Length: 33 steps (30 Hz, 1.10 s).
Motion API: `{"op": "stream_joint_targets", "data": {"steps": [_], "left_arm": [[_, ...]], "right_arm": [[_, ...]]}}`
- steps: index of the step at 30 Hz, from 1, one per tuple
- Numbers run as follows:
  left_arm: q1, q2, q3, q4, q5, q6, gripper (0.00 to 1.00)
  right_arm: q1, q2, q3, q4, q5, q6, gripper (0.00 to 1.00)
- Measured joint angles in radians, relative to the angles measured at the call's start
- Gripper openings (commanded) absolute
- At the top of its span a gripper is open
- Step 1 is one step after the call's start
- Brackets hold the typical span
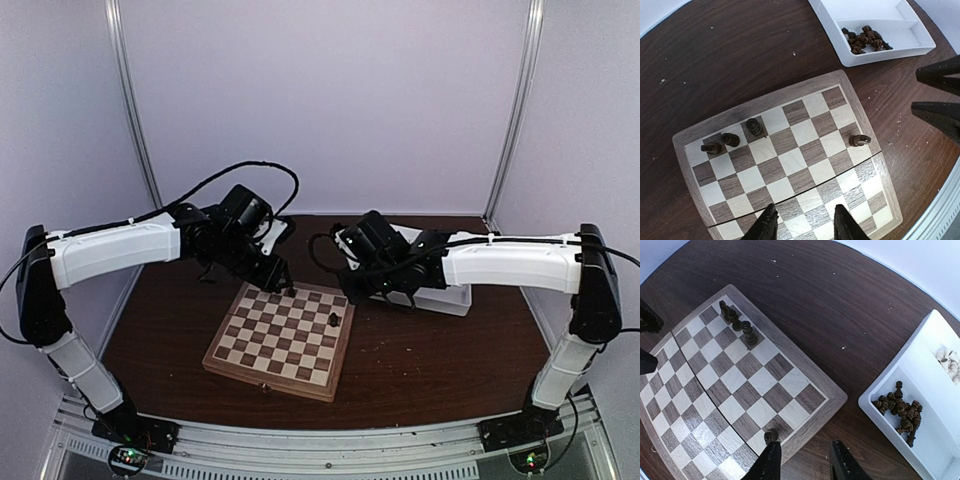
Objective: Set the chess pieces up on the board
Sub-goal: Place the chess piece on the chessboard, then pick up the chess piece from the chessboard.
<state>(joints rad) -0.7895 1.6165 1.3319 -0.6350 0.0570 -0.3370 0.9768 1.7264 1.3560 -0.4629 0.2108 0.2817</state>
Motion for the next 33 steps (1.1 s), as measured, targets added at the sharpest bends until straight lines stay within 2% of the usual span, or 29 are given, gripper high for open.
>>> {"op": "stream_joint_targets", "data": {"steps": [14, 24, 33], "left_arm": [[-0.122, 0.161, 0.112, -0.004, 0.032, 0.017, 0.42], [-0.187, 0.344, 0.296, -0.089, -0.017, 0.029, 0.44], [-0.194, 0.419, 0.335, -0.130, -0.024, 0.029, 0.44]], "right_arm": [[-0.035, -0.190, -0.212, 0.088, 0.234, 0.107, 0.40], [-0.066, -0.269, -0.298, 0.119, 0.274, 0.146, 0.41], [-0.074, -0.323, -0.338, 0.139, 0.286, 0.152, 0.42]]}}
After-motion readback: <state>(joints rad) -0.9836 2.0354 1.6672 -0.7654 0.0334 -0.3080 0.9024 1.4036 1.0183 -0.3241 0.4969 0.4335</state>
